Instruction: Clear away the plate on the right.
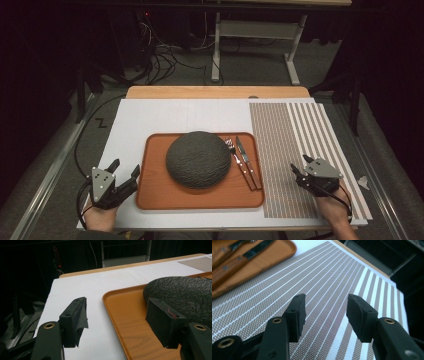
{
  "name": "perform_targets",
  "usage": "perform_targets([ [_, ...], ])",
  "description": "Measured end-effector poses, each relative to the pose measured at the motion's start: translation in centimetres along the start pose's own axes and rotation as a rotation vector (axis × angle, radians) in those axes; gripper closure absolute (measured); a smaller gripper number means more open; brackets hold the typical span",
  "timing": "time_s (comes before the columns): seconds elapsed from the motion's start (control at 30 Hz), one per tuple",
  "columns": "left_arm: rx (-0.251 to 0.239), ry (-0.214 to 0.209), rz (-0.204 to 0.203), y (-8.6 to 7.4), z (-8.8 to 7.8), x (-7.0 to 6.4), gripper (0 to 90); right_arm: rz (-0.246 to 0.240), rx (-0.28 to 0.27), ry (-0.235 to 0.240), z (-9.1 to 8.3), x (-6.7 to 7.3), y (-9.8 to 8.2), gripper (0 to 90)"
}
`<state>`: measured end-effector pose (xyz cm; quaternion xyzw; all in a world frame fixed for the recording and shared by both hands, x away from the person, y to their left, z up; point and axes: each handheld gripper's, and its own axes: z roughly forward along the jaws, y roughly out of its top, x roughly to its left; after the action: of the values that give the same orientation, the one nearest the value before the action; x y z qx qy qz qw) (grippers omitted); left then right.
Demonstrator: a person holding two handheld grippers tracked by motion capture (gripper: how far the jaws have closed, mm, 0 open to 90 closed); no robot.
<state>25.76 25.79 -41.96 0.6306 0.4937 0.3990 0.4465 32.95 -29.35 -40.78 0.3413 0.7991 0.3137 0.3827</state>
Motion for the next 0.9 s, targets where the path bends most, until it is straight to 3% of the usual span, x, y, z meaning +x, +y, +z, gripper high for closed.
perform_targets([
  [0.27, -0.002, 0.007, -0.001, 0.0, -0.1, 0.2, 33.3, 0.175, -0.041, 0.029, -0.2, -1.8, -1.1, 50.1],
  [0.73, -0.001, 0.015, 0.002, 0.0, -0.1, 0.3, 33.3, 0.337, -0.071, 0.04, -0.2, -3.7, -2.6, 45.2],
  [0.9, 0.001, 0.016, 0.003, 0.0, -0.1, 0.3, 33.3, 0.373, -0.075, 0.035, -0.2, -4.2, -3.2, 43.6],
])
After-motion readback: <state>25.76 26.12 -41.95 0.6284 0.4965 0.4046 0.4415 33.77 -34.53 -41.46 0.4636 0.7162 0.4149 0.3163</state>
